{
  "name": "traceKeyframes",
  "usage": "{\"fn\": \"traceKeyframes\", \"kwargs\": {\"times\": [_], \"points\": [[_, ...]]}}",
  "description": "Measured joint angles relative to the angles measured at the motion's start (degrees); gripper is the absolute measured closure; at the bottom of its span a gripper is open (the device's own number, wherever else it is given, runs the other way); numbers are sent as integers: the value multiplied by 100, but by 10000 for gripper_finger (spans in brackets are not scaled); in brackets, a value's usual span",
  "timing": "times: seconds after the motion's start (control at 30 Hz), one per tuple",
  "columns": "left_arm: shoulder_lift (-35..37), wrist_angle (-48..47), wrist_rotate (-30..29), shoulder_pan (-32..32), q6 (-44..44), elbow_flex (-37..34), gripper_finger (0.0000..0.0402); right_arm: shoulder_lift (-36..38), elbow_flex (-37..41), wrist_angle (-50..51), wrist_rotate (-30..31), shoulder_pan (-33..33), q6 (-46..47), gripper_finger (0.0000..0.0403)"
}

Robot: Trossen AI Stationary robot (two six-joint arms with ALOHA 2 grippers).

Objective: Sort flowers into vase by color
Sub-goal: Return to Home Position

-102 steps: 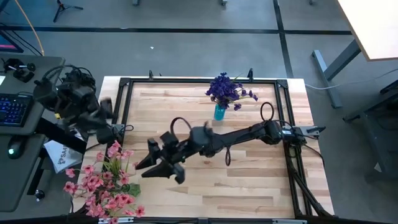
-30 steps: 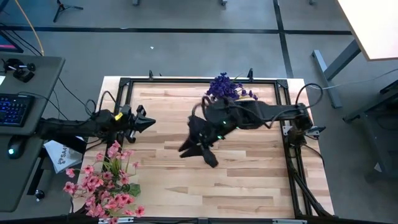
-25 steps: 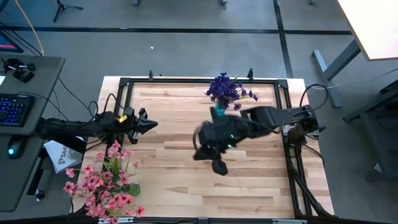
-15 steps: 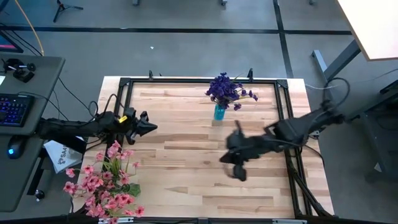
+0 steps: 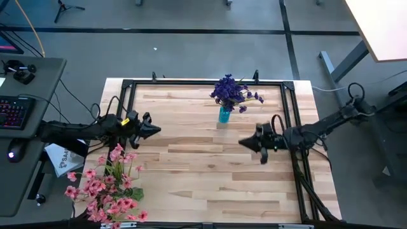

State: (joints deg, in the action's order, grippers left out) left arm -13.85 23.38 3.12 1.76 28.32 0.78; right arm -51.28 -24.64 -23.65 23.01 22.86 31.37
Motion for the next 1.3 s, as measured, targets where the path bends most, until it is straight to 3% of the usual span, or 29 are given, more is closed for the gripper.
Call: {"fn": "traceKeyframes", "kwargs": {"times": [0.1, 0.27, 0.43, 0.63, 0.9, 1.2, 1.3], "points": [[0, -2, -316, 0, 76, 0, 401, 130, 404, -501, -735, -625, -513, 402], [0, -4, -365, 0, 101, 0, 401, 412, 735, -697, -2002, -1566, -1212, 403], [0, -2, -365, 2, 101, 0, 401, 882, 1435, -910, -2939, -2290, -1012, 403], [0, -2, -364, 0, 101, 0, 401, 1639, 2414, -1710, -3013, -2379, -482, 403], [0, -4, -363, 2, 101, 2, 401, 2180, 2371, -901, -3009, -2360, -1219, 403], [0, -17, -363, 1, 101, 2, 401, 2182, 2371, -770, -3006, -2359, -1196, 403], [231, -232, -365, -10, 102, 2, 401, 2589, 2373, -341, -2999, -2348, -1195, 403]]}}
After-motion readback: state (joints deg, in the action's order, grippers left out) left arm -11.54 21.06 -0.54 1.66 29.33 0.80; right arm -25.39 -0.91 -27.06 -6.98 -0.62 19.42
